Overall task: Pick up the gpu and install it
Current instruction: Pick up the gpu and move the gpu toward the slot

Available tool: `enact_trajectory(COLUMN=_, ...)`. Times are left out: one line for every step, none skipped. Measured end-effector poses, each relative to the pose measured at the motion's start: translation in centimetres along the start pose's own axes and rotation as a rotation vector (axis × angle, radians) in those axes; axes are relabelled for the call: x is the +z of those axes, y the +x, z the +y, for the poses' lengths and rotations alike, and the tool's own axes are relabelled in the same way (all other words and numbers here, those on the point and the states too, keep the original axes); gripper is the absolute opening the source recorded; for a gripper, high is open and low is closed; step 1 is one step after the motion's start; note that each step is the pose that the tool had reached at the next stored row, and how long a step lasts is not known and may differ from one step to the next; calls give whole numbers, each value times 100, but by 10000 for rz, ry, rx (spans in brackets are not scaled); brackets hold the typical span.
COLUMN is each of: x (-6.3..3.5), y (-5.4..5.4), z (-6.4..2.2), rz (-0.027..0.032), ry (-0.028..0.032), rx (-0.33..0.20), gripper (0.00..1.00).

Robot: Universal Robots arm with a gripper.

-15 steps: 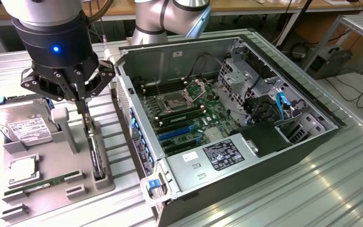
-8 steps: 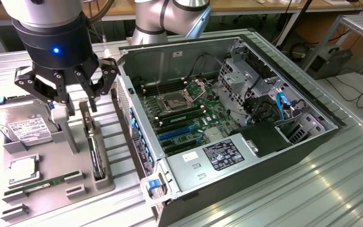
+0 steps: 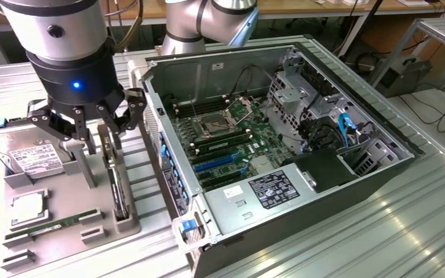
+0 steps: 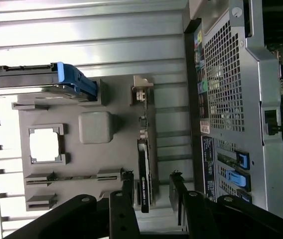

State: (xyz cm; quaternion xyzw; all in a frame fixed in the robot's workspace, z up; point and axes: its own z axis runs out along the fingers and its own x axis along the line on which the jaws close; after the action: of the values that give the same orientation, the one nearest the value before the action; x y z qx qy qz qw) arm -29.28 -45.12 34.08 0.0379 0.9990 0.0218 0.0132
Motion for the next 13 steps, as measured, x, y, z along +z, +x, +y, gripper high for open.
enact_trajectory(x=34, y=0, z=-6, rz=-4, ry=0, rx=-2, gripper=42)
enact_trajectory(x=66, y=0, z=-14, rz=-11, ry=-1, rx=-2, gripper=42)
enact_trajectory(x=82, y=0, z=-19, rz=-14, ry=-1, rx=-3, gripper=42)
enact_trajectory(x=97, y=1, z=-23, rz=-19, ry=-1, rx=-2, gripper=42)
enact_trajectory(x=119, y=1, z=-29, rz=-41, ry=-3, rx=-2, gripper=42)
enact_trajectory(x=132, y=1, z=-33, rz=-56, ry=-4, rx=-3, gripper=42)
enact_trajectory(x=153, y=1, z=-38, rz=-62, ry=-5, rx=-5, gripper=42)
enact_trajectory(x=173, y=1, z=-41, rz=-63, ry=-5, rx=-5, gripper=42)
enact_trajectory(x=190, y=2, z=-44, rz=-63, ry=-4, rx=-4, gripper=42)
enact_trajectory(x=214, y=2, z=-48, rz=-62, ry=-4, rx=-4, gripper=42)
enact_trajectory(x=230, y=2, z=-50, rz=-62, ry=-3, rx=-4, gripper=42)
enact_trajectory(x=260, y=3, z=-56, rz=-62, ry=-4, rx=-4, gripper=42)
enact_trajectory(x=297, y=3, z=-63, rz=-62, ry=-4, rx=-4, gripper=42)
